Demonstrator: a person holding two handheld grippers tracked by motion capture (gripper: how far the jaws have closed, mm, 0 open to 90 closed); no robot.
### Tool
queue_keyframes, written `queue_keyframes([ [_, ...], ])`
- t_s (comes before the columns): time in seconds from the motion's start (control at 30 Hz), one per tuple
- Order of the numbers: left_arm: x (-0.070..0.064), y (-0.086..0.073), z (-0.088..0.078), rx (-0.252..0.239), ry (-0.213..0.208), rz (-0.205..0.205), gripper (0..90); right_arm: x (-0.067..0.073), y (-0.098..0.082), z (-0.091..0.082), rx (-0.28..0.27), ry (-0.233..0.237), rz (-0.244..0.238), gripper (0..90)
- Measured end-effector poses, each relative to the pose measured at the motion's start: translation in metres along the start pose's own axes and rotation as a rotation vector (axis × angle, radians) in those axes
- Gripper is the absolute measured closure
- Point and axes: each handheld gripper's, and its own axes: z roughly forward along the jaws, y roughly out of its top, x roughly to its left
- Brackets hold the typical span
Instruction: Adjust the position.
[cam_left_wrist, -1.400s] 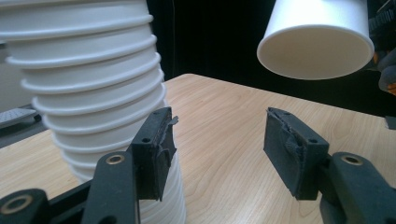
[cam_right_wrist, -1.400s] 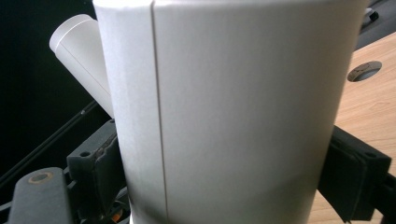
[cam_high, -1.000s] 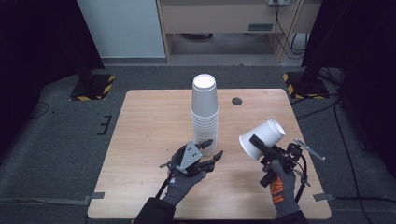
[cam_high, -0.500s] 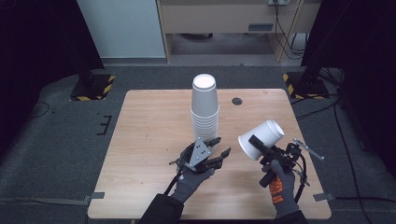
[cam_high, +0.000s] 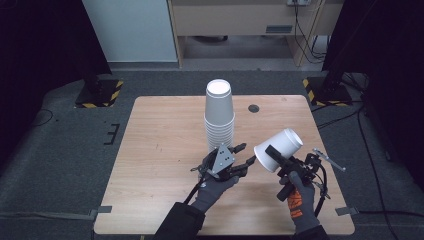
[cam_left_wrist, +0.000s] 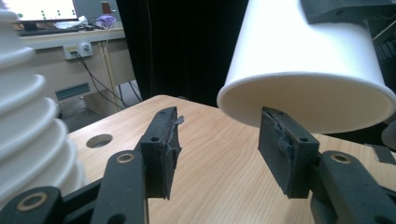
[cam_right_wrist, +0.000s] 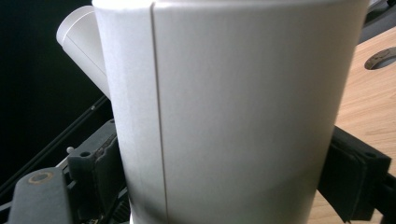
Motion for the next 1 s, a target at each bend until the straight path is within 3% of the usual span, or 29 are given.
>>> queue_keyframes([
  [0.53, -0.005, 0.001, 0.025, -0.034, -0.014, -0.008, 52.5, -0.001, -0.003, 0.003, 0.028, 0.006, 0.005, 14.3],
  [1.0, -0.004, -0.004, 0.025, -0.067, -0.003, 0.017, 67.2, 0.000, -0.010, 0.009, 0.094, 0.020, 0.005, 14.1],
])
